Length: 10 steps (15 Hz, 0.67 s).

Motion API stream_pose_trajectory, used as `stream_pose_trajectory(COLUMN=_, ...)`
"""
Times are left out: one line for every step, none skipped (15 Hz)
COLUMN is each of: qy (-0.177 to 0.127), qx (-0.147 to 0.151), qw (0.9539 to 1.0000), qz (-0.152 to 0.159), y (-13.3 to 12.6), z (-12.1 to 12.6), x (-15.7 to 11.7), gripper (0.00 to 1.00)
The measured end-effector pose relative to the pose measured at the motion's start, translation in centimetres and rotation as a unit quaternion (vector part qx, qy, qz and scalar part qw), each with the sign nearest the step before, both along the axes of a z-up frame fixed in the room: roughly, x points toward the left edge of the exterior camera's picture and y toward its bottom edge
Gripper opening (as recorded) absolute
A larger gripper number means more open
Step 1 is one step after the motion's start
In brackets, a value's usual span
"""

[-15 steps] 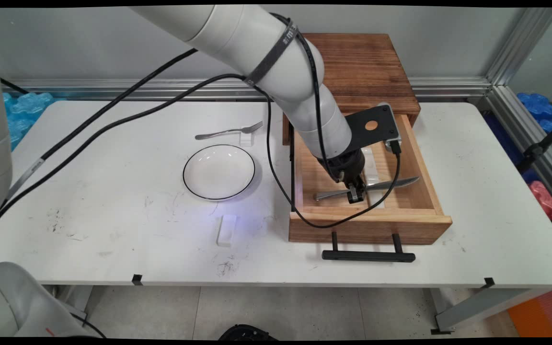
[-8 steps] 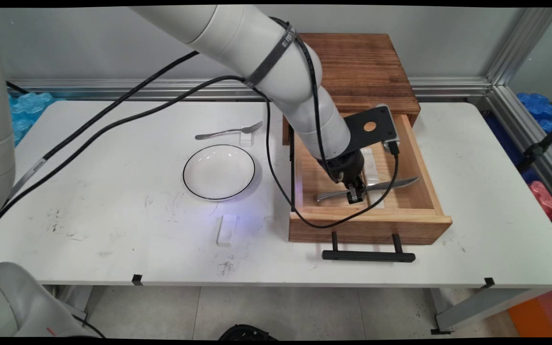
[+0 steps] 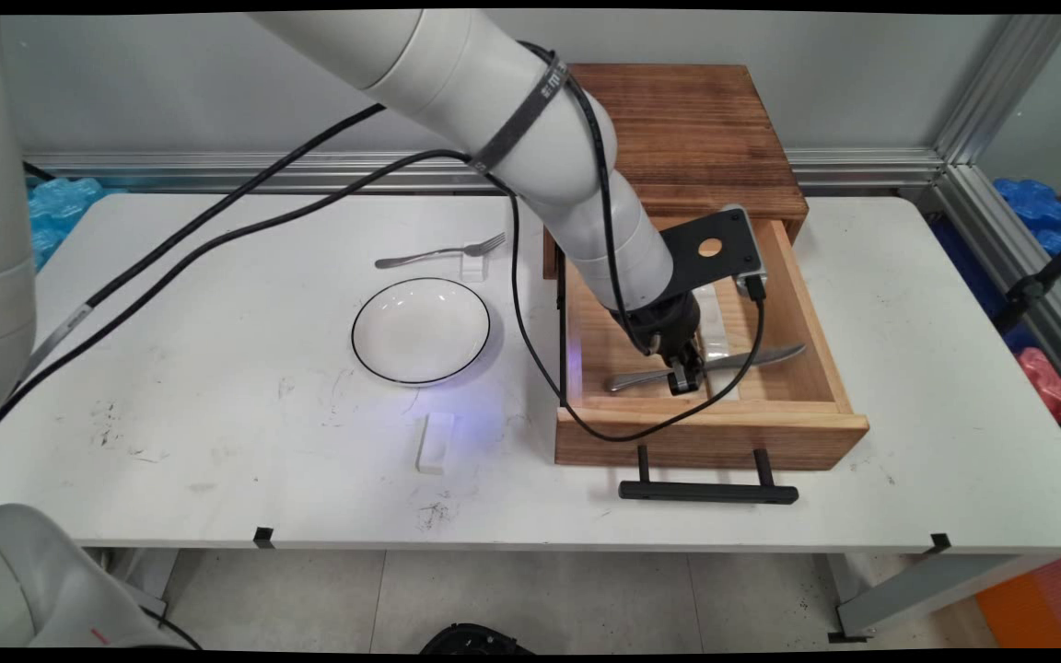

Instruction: Place the picked object into the drawer

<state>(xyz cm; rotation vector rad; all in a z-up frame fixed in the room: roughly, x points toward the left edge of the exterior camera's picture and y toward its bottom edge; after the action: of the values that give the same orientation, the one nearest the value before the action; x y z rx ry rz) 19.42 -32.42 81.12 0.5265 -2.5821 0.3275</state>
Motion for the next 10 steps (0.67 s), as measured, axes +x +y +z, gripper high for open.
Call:
stream_pose_trajectory(qy=0.0, qx=0.0, qw=1.0, qz=0.0, y=0.02, z=-0.05, x=0.01, gripper=0.0)
stream_pose_trajectory(qy=0.001, qx=0.001, qw=1.0, qz=-0.001, y=0.03, z=-0.11, x=0.02, gripper=0.0)
stream_pose_trajectory(qy=0.001, qx=0.001, qw=1.0, qz=-0.001, y=0.04, z=-0.16, x=0.04, gripper=0.0)
stream_pose_trajectory(qy=0.002, qx=0.002, qw=1.0, qz=-0.002, y=0.04, z=-0.2, x=0.05, gripper=0.0)
stream_pose_trajectory(qy=0.002, qx=0.002, qw=1.0, qz=-0.002, y=0.04, z=-0.24, x=0.07, gripper=0.0)
stream_pose_trajectory(qy=0.002, qx=0.002, qw=1.0, qz=-0.003, y=0.04, z=-0.3, x=0.08, gripper=0.0)
stream_pose_trajectory(qy=0.003, qx=0.002, qw=1.0, qz=-0.003, y=0.04, z=-0.34, x=0.1, gripper=0.0)
stream_pose_trajectory(qy=0.003, qx=0.002, qw=1.0, qz=-0.004, y=0.04, z=-0.37, x=0.11, gripper=0.0)
stream_pose_trajectory(qy=0.004, qx=0.002, qw=1.0, qz=-0.004, y=0.04, z=-0.41, x=0.12, gripper=0.0)
stream_pose_trajectory(qy=0.004, qx=0.002, qw=1.0, qz=-0.005, y=0.03, z=-0.44, x=0.14, gripper=0.0)
